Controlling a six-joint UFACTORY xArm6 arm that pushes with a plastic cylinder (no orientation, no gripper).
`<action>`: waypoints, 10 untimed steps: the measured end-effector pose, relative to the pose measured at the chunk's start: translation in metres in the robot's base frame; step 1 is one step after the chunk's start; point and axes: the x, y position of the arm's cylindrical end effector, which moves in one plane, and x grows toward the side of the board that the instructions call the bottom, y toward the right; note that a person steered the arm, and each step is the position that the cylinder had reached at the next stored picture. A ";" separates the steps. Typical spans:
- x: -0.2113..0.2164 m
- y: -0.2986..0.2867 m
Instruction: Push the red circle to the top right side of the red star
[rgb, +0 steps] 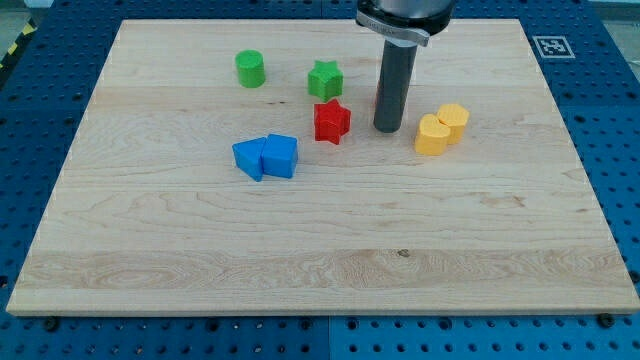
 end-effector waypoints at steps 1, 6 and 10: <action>-0.008 0.009; -0.066 0.043; -0.028 0.020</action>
